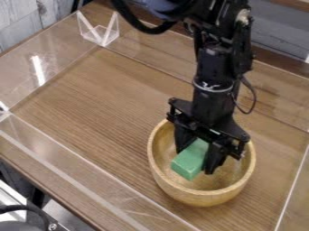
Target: Remove the green block from inside the brown bowl and put it on the table
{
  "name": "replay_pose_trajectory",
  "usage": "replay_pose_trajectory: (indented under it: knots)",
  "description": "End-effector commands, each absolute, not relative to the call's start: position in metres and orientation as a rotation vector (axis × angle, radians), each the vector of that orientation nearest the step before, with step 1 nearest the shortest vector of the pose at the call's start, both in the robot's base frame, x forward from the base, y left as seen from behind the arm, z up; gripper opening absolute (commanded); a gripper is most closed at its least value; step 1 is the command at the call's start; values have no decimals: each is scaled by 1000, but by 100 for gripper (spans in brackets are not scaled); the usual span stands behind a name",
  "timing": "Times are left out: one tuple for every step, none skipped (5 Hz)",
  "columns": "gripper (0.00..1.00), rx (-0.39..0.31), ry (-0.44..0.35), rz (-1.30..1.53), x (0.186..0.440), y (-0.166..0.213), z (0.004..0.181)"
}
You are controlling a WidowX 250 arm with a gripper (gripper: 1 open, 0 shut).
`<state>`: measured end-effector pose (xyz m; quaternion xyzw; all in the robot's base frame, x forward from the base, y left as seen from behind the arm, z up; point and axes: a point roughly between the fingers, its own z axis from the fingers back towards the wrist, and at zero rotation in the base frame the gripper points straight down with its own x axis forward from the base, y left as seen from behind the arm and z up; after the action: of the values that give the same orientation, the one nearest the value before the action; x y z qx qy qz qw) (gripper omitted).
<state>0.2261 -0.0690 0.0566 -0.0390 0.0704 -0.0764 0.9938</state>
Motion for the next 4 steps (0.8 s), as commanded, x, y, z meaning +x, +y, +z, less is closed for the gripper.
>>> replay_pose_trajectory:
  knots:
    - [0, -97, 61, -140, 237, -70, 75]
    - [0, -102, 55, -134, 237, -70, 77]
    - [0, -106, 49, -129, 237, -71, 77]
    - [0, -118, 28, -121, 236, -67, 94]
